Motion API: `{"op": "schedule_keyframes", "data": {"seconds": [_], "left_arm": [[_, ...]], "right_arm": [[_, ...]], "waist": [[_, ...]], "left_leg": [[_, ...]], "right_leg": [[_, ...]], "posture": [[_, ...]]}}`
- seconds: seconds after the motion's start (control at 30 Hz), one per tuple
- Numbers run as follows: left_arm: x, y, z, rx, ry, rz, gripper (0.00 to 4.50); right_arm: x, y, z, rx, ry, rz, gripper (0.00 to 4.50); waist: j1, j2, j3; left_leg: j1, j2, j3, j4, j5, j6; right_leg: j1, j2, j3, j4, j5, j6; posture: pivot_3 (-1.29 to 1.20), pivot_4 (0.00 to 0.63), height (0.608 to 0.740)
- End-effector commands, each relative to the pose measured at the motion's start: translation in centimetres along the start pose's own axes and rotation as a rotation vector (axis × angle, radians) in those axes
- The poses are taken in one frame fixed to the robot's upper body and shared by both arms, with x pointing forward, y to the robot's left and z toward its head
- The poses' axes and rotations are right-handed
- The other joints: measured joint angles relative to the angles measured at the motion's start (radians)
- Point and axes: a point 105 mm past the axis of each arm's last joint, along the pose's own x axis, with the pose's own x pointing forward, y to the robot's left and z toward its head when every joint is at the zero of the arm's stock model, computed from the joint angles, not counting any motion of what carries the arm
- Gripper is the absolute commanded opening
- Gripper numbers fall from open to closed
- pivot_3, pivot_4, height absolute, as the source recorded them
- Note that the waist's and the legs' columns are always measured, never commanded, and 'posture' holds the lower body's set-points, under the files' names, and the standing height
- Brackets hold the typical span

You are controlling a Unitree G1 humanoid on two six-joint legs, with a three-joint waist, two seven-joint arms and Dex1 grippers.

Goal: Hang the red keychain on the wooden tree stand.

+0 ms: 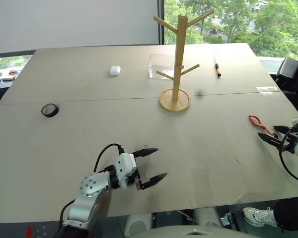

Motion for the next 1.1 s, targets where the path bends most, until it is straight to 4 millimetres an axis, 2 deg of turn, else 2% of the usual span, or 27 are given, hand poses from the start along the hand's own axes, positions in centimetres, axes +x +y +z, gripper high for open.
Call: {"op": "schedule_keyframes", "data": {"seconds": [0.03,0.37,0.47,0.57,0.6,0.63,0.7,0.73,0.8,0.87,0.97,1.03,1.1], "left_arm": [[0.1,-0.3,0.1,0.023,-0.017,0.002,4.47],[0.1,-0.1,0.1,0.026,-0.021,0.013,4.47],[0.1,-0.2,0.1,0.025,-0.02,0.013,4.5],[0.1,-0.2,0.1,0.024,-0.02,0.015,4.5],[0.1,-0.2,0.1,0.024,-0.02,0.016,4.5],[0.1,-0.2,0.1,0.024,-0.02,0.017,4.5],[0.1,-0.2,0.2,0.023,-0.02,0.018,4.5],[0.2,-0.1,0.2,0.022,-0.02,0.019,4.5],[0.4,0.1,0.4,0.013,-0.025,0.024,4.5],[0.7,0.5,1.1,0.012,-0.038,0.034,4.5],[1.4,2.4,3.2,0.023,-0.069,0.09,4.5],[1.7,4.3,5.8,0.014,-0.11,0.147,4.5],[1.9,5.6,8.3,0.026,-0.116,0.176,4.5]], "right_arm": [[0.4,0.1,1.3,-0.051,-0.033,0.012,4.5],[1.1,0.6,0.5,-0.068,0.019,0.039,4.5],[1.1,0.7,0.1,-0.073,0.033,0.04,3.75],[1.1,0.6,0.0,-0.071,0.037,0.04,2.45],[1.1,0.6,0.0,-0.07,0.035,0.04,1.81],[1.1,0.6,0.0,-0.069,0.033,0.039,1.46],[1.1,0.5,0.1,-0.068,0.031,0.038,0.43],[1.2,0.5,0.1,-0.066,0.029,0.037,0.17],[1.2,0.4,0.3,-0.063,0.021,0.033,0.07],[1.3,0.3,1.1,-0.072,-0.006,0.027,0.07],[1.5,1.1,4.0,-0.126,-0.101,0.047,0.07],[1.7,2.6,7.0,-0.189,-0.177,0.083,0.07],[1.9,5.1,10.3,-0.267,-0.256,0.133,0.07]], "waist": [[0.0,0.0,0.0],[0.001,0.001,-0.001],[0.001,0.001,-0.001],[0.001,0.001,-0.001],[0.001,0.001,-0.001],[0.001,0.001,-0.001],[0.001,0.001,-0.001],[0.001,0.001,-0.001],[0.001,0.002,-0.001],[0.001,0.002,-0.001],[0.001,0.002,0.0],[0.0,0.003,0.0],[-0.002,0.004,0.002]], "left_leg": [[0.0,0.0,0.0,0.0,0.0,0.0],[0.0,0.001,0.0,0.0,0.0,0.0],[0.0,0.001,0.0,0.0,0.0,0.0],[0.0,0.001,0.0,0.0,0.0,0.0],[0.0,0.001,0.0,0.0,0.0,0.0],[0.0,0.001,0.0,0.0,0.0,0.0],[0.0,0.001,0.0,0.0,0.0,0.0],[0.0,0.001,0.0,0.0,0.0,0.0],[0.0,0.001,0.0,0.0,0.0,0.0],[0.0,0.001,0.0,0.0,0.0,0.0],[0.0,0.001,0.0,0.0,0.0,0.0],[0.0,0.001,0.0,0.0,0.0,0.0],[-0.001,0.001,-0.001,0.0,0.0,0.0]], "right_leg": [[0.0,0.0,0.0,0.0,0.0,0.0],[0.0,0.0,0.0,0.0,0.0,0.0],[0.0,0.0,0.0,0.0,0.0,0.0],[0.0,0.0,0.0,0.0,0.0,0.0],[0.0,0.0,0.0,0.0,0.0,0.0],[0.0,0.0,0.0,0.0,0.0,0.0],[0.0,0.0,0.0,0.0,0.0,0.0],[0.0,0.0,0.0,0.0,0.0,0.0],[0.0,0.0,0.0,0.0,0.0,0.0],[0.0,0.0,0.0,0.0,0.0,0.0],[0.0,0.0,0.0,0.0,0.0,0.0],[0.0,0.0,0.0,0.0,0.0,0.0],[-0.001,0.0,0.0,0.001,0.001,0.005]], "posture": [[0.0,0.15,0.74],[0.0,0.15,0.74],[0.0,0.15,0.74],[0.0,0.15,0.74],[0.0,0.15,0.74],[0.0,0.15,0.74],[0.0,0.15,0.74],[0.0,0.15,0.74],[0.0,0.15,0.74],[0.0,0.15,0.74],[0.0,0.15,0.74],[0.0,0.15,0.74],[0.0,0.15,0.74]]}}
